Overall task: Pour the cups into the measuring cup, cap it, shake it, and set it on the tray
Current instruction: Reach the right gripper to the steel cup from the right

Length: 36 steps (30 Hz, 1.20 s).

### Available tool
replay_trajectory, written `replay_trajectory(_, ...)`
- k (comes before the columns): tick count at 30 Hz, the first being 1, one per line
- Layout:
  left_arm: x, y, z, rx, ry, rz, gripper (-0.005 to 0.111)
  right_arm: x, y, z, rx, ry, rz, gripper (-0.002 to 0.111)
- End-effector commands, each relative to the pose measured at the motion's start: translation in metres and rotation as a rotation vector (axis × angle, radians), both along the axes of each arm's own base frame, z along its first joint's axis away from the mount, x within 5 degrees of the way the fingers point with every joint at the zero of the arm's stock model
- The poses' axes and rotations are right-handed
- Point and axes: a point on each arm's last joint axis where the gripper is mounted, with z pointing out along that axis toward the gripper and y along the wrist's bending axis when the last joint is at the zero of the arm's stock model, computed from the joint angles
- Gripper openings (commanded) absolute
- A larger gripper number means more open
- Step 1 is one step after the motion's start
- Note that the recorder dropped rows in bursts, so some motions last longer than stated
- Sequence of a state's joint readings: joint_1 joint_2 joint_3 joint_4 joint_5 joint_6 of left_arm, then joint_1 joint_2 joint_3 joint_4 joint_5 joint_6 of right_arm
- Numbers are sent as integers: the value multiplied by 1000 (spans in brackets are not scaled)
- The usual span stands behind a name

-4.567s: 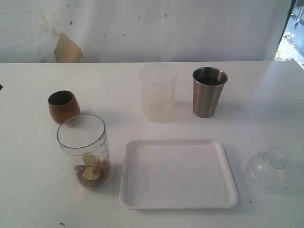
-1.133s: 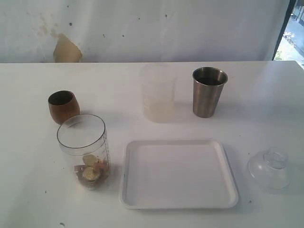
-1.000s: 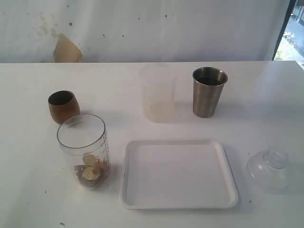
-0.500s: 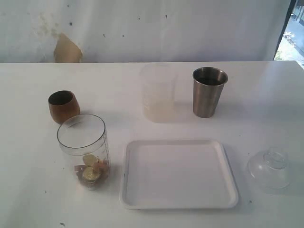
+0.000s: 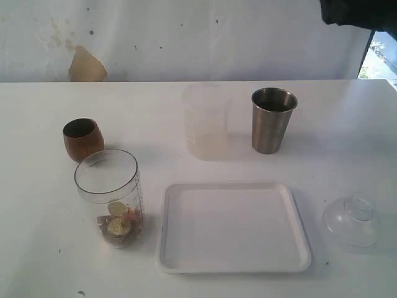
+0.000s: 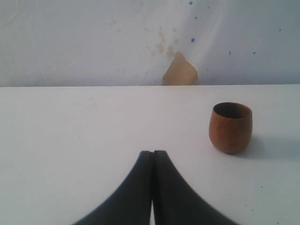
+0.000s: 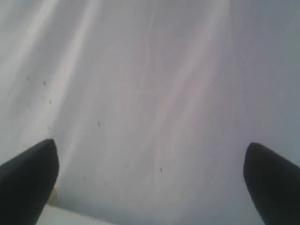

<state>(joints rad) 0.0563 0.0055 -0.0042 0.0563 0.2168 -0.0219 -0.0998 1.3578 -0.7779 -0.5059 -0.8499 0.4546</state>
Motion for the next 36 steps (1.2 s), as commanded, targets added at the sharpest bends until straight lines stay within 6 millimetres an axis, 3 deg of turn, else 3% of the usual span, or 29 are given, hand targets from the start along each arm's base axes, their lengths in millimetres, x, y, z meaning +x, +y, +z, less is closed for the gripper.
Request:
replay_trajectory(1,0,0,0,5,-14,-6,0,4,9,-39,-213,266,85,105)
replay_trajectory(3,0,0,0,5,-14,-6,0,3,18,-58,-179,360,212,105)
replay_trajectory(5,0,0,0,5,-14,-6,0,-4,29,-77,-218,262,341,105)
replay_trajectory(8,0,0,0,5,-14,-6,0,2,20,-104,-119,291,230,105)
replay_trajectory(11,0,0,0,5,-14,-6,0,6,17,-124,-134,307,203,105)
replay_trajectory(28,0,0,0,5,-14,-6,0,24,10,-197,-113,416,146,105)
replay_trajectory(36,0,0,0,5,-14,-6,0,54,6,-218,-102,413,134,105)
